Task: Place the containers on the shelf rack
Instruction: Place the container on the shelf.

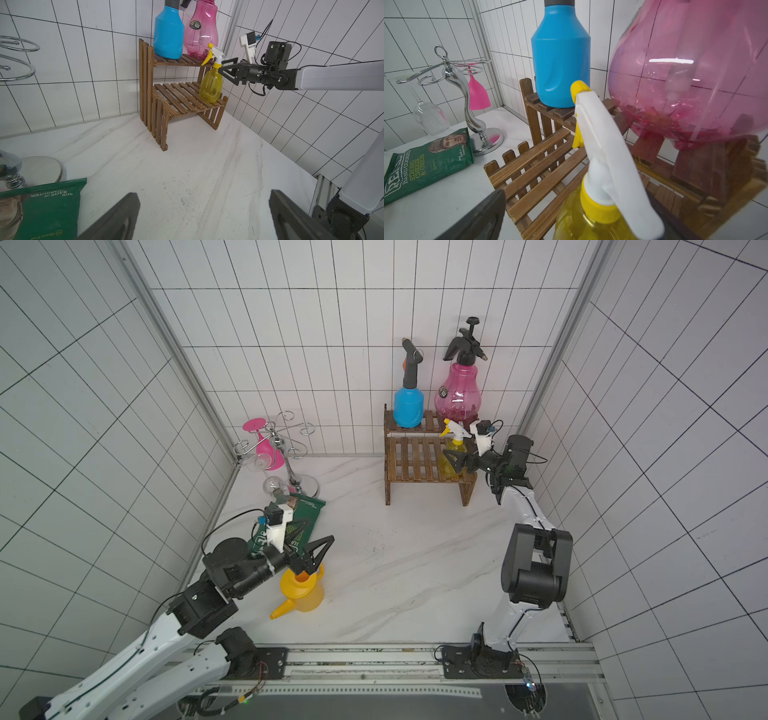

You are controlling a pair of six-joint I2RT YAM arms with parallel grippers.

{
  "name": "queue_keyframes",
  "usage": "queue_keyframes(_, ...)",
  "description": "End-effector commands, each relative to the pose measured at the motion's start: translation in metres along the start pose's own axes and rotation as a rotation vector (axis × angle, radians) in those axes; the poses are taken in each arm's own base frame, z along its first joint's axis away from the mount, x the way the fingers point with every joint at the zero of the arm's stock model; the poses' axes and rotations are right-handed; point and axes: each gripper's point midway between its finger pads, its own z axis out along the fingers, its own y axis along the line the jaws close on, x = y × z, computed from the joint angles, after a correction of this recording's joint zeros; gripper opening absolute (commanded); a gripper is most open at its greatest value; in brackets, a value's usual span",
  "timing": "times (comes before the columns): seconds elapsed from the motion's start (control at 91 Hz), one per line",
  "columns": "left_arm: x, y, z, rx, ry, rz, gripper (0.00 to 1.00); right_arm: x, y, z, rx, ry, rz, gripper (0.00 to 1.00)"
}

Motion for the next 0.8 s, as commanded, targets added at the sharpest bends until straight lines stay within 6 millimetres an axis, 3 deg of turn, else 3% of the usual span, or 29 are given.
queue_keyframes(0.0, -0.009, 0.001, -0.008, -0.013, -0.014, -0.001, 0.99, -0.029, 0.004, -0.025, 0.064, -0.075, -0.026, 0.99)
queue_keyframes(0.253, -0.001, 0.005, -0.028, -0.048, 0.036, 0.049, 0.99, -0.033, 0.051, -0.080, 0.204, -0.139, 0.043, 0.99)
queue_keyframes(0.385, 0.008, 0.013, -0.040, -0.091, 0.067, 0.052, 0.99, -0.039, 0.094, -0.109, 0.218, -0.243, 0.192, 0.99)
queue_keyframes(0.44, 0.013, 0.017, -0.043, -0.119, 0.096, 0.043, 0.99, -0.034, 0.121, -0.105, 0.163, -0.238, 0.237, 0.99)
queue_keyframes(0.605, 0.016, 0.024, -0.047, -0.173, 0.172, 0.029, 0.99, -0.014, 0.236, -0.076, -0.134, -0.145, 0.293, 0.99)
queue_keyframes(0.791, 0.017, 0.030, -0.052, -0.250, 0.299, -0.044, 0.99, 0.024, 0.336, -0.062, -0.400, 0.078, 0.161, 0.99)
